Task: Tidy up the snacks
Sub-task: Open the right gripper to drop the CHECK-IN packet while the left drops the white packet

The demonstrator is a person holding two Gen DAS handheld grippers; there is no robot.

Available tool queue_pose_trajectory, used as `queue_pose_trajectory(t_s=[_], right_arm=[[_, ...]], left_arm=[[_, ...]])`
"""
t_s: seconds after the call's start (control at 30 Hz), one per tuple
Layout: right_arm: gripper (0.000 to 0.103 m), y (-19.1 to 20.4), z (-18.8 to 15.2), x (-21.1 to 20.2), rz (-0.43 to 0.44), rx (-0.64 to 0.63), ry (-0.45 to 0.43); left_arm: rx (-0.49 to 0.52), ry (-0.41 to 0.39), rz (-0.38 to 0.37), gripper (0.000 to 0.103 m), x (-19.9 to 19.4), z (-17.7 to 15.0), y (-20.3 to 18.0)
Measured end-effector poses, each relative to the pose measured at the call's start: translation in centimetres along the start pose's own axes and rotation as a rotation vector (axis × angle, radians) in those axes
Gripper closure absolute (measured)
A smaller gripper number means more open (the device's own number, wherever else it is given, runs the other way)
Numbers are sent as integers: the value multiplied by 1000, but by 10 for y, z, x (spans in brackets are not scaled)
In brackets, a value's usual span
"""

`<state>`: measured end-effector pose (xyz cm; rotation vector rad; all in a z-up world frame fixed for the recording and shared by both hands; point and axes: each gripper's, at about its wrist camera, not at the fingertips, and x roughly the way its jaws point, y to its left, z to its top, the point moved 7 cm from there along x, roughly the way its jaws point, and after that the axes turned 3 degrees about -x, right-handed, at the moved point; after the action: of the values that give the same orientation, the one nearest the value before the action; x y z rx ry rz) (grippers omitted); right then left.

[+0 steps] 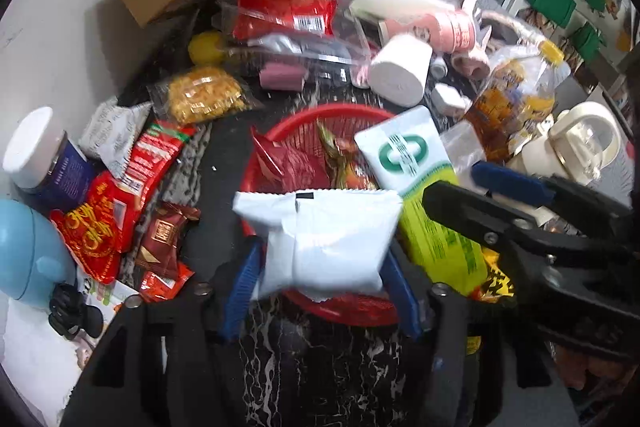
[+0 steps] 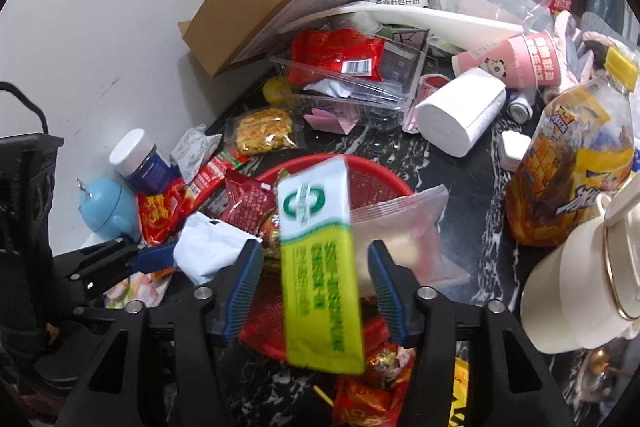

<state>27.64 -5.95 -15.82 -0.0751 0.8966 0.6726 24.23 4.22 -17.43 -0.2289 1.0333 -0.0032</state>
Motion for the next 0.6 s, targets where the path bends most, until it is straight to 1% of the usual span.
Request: queue_pose_trajectory(t_s=[0.03, 0.07, 0.17, 0.3, 0.5, 0.6], right_arm=[[40, 0, 0, 0, -6, -2, 2], [40, -1, -1, -1, -6, -2, 3], [40, -4, -2, -4, -7, 9, 0], [40, -9, -5, -4, -13, 23, 5], [40, -14, -7, -13, -20, 47, 0], [40, -18, -9, -17, -33, 49, 5]], left_arm=[[-9, 37, -5, 42, 7, -3, 0], [-12, 44, 7, 41, 8, -4, 1], [10, 18, 6, 40, 6, -5, -2], [17, 17, 17, 40, 5, -7, -3], [-17, 35, -1, 40, 4, -6, -1], [-14, 22, 3, 40, -2, -5, -2]])
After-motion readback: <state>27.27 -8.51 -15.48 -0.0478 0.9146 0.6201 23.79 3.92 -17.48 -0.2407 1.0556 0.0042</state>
